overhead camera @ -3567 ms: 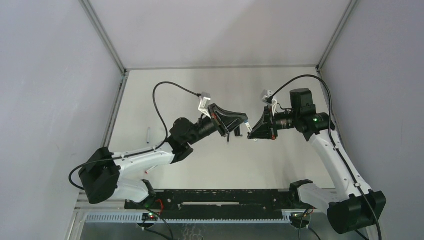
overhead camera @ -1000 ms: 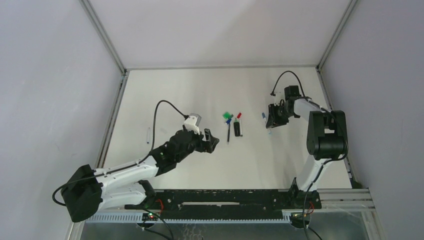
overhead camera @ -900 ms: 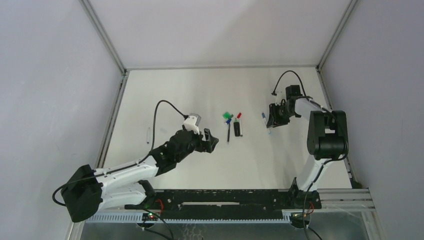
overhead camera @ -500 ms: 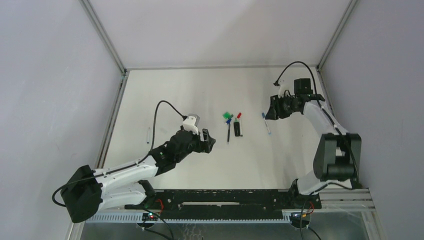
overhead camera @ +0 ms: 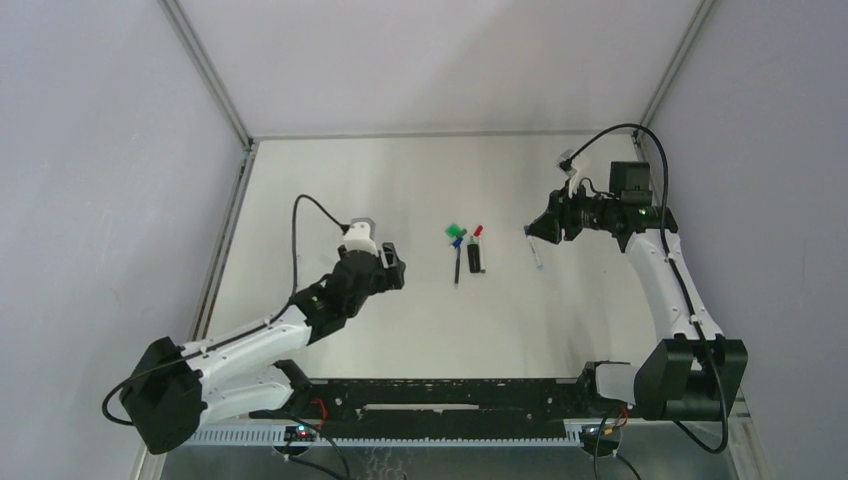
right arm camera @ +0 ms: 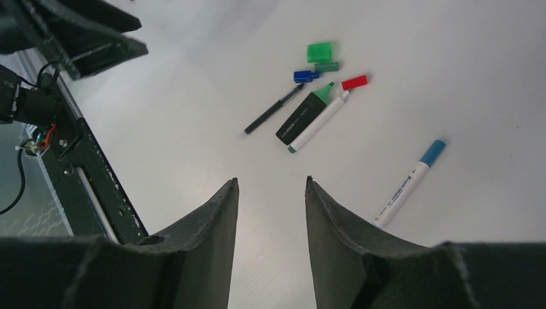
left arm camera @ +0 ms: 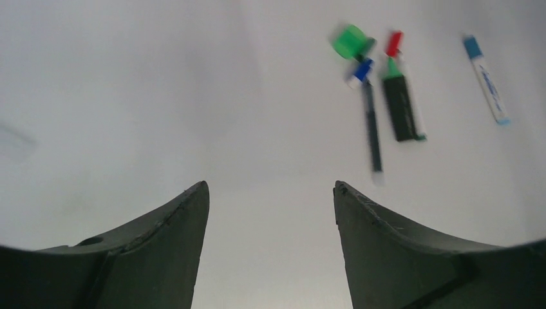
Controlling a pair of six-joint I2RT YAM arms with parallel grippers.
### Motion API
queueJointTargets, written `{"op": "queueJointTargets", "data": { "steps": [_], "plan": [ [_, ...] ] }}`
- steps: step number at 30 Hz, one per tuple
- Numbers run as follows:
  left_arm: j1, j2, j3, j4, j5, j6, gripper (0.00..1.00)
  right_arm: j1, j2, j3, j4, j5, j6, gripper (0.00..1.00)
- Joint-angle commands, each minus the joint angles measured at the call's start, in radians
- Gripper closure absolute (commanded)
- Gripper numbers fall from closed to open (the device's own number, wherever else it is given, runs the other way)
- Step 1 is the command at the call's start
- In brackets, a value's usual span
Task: Insert the pens into the pen caps
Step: Place the pen at the center of the board, then pick up the pen from the center of the board.
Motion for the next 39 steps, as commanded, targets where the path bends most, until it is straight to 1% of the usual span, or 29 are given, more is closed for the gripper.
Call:
{"op": "queueJointTargets", "data": {
  "steps": [1,4,7,10,14,17,19,20,22,24,25,28,32,39],
  "plan": [
    [0.11,-0.02,0.056,-0.015,-0.022,-0.1,0.27,-0.005,-0.033,-0.013,0.009,-0.068,-0.02,0.51],
    [0.159,-0.006,0.061,-0.004,0.026,-0.146,0.29,0.002,-0.026,-0.019,0.011,-0.081,-0.019,0.51],
    [0.167,0.029,0.075,0.023,0.088,-0.183,0.3,0.028,-0.017,-0.026,0.018,-0.08,-0.018,0.52],
    [0.167,0.091,0.098,0.053,0.188,-0.234,0.33,0.076,-0.009,-0.025,0.021,-0.052,-0.021,0.52],
    [0.166,0.191,0.1,0.188,0.371,-0.328,0.43,0.117,0.008,-0.026,0.025,-0.031,-0.021,0.52],
    [0.152,0.276,0.141,0.206,0.419,-0.351,0.48,0.129,0.018,-0.027,0.025,-0.026,-0.02,0.52],
    [0.123,0.333,0.198,0.154,0.404,-0.341,0.49,0.134,0.02,-0.026,0.025,-0.023,-0.021,0.52],
    [0.108,0.367,0.244,0.099,0.386,-0.331,0.49,0.135,0.021,-0.026,0.026,-0.022,-0.02,0.52],
    [0.068,0.451,0.369,-0.044,0.33,-0.298,0.5,0.134,0.022,-0.025,0.026,-0.019,-0.02,0.52],
    [0.04,0.517,0.462,-0.185,0.26,-0.269,0.52,0.133,0.022,-0.026,0.026,-0.016,-0.02,0.52],
    [0.023,0.572,0.534,-0.249,0.233,-0.26,0.55,0.132,0.022,-0.026,0.026,-0.016,-0.02,0.52],
    [0.002,0.682,0.664,-0.379,0.191,-0.238,0.63,0.132,0.023,-0.025,0.028,-0.016,-0.018,0.52],
    [-0.013,0.765,0.756,-0.43,0.186,-0.215,0.7,0.131,0.022,-0.025,0.028,-0.016,-0.017,0.52],
    [-0.026,0.856,0.857,-0.459,0.229,-0.183,0.71,0.128,0.025,-0.025,0.028,-0.014,-0.016,0.52]
  ]
}}
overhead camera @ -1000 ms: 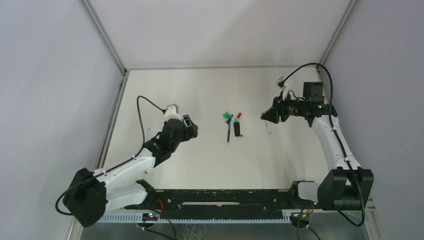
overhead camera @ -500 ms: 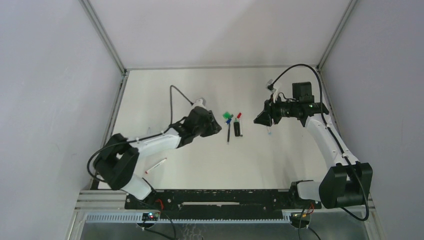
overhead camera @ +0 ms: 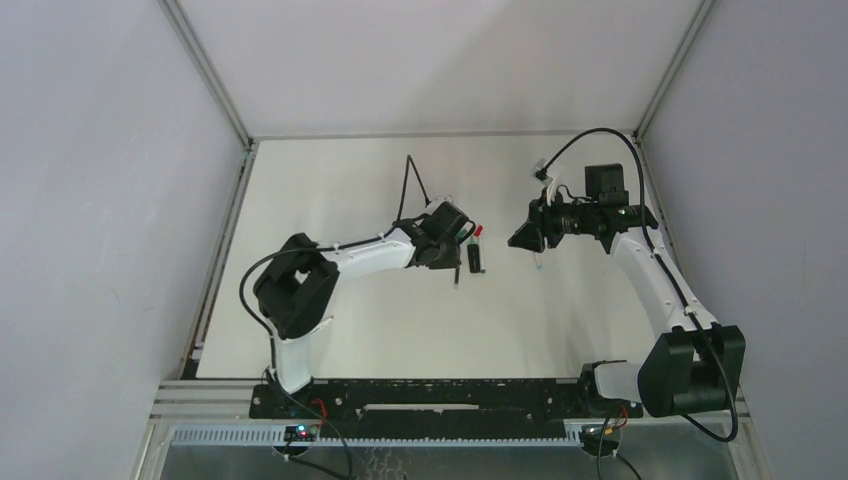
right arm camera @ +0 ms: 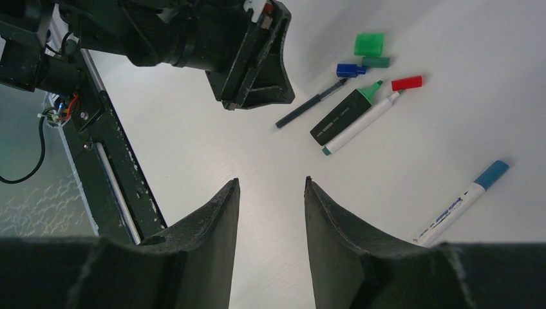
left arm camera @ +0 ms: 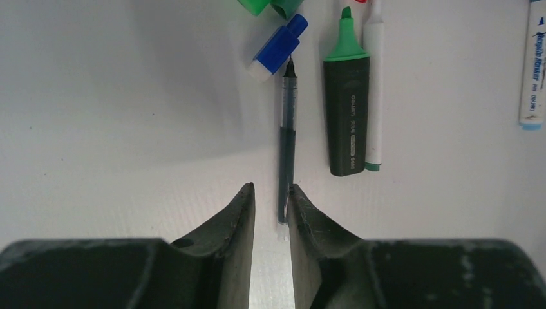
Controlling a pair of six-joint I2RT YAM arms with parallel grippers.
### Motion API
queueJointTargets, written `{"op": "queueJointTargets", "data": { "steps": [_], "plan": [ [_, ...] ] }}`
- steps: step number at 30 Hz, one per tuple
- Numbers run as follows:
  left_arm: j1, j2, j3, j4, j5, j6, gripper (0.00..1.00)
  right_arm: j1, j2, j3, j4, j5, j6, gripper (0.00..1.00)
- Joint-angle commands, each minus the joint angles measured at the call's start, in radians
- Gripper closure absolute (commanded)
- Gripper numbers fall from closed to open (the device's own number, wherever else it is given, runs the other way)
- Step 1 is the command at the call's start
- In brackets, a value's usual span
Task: Insert the pens into the pen caps
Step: Pick up the pen from the center of the board.
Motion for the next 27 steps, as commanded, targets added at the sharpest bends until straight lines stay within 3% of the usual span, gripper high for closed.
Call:
{"op": "queueJointTargets", "data": {
  "steps": [1,18,27],
  "plan": [
    [-0.008,0.038,0.1,-0.052,0.015,0.046,0.71,-0.001,0.005,-0.001,0.024,-0.002,-0.011,0.52],
    [-0.029,0.161,0.23,-0.131,0.004,0.075,0.71,0.001,0.006,-0.001,0.024,-0.005,-0.01,0.52],
    [-0.04,0.203,0.263,-0.186,-0.029,0.092,0.81,0.0,0.003,-0.001,0.023,-0.006,-0.009,0.52]
  ]
}}
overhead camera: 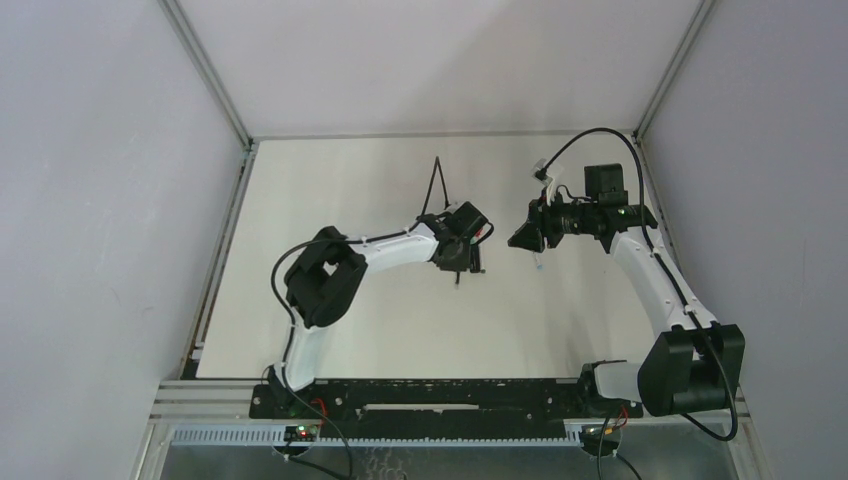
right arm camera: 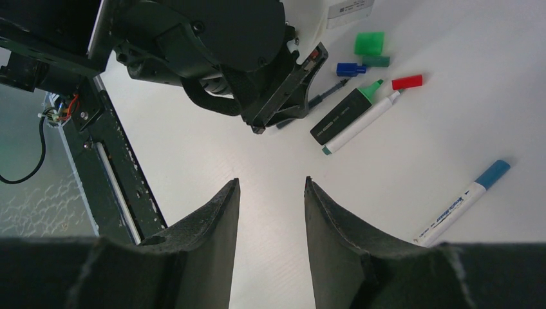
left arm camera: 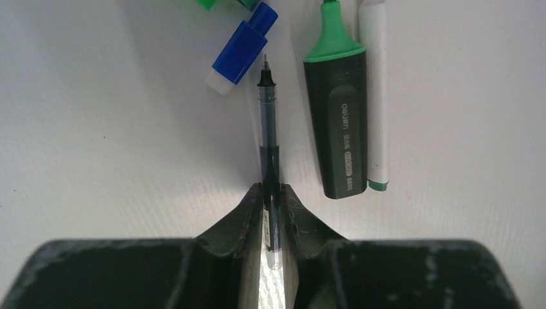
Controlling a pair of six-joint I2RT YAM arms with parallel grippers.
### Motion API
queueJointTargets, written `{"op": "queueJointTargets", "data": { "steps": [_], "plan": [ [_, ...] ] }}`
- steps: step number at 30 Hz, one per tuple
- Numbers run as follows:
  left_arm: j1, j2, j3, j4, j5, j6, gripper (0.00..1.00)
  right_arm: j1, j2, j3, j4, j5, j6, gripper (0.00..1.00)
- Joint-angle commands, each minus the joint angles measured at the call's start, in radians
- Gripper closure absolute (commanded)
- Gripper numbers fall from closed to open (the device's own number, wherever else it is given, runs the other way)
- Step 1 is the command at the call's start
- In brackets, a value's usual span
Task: Insert the pens into the pen caps
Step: Pick up the pen from the center of the board.
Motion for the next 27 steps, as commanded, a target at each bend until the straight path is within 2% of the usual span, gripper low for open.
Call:
{"op": "queueJointTargets", "data": {
  "steps": [1,7,13,21,27],
  "plan": [
    [-0.009,0.019,0.057,-0.044,-0.031,0.031,0.82,0.0,-0.002,-0.002,0.024,-0.007,-0.009,0.52],
    [-0.019,0.023,0.053,-0.055,-0.033,0.044,0.85,-0.001,-0.003,-0.001,0.023,-0.008,-0.009,0.52],
    [-0.034,-0.023,-0.001,-0.039,-0.04,0.073,0.99,-0.003,-0.009,-0.001,0.021,-0.018,-0.009,0.52],
    [-0.059,-0.259,-0.258,0.14,-0.053,0.089,1.0,-0.008,-0.038,-0.014,0.027,-0.068,-0.011,0.52],
    [-0.066,-0.53,-0.547,0.416,0.008,0.114,1.0,-0.016,-0.088,-0.044,0.044,-0.165,-0.008,0.52]
  ]
}}
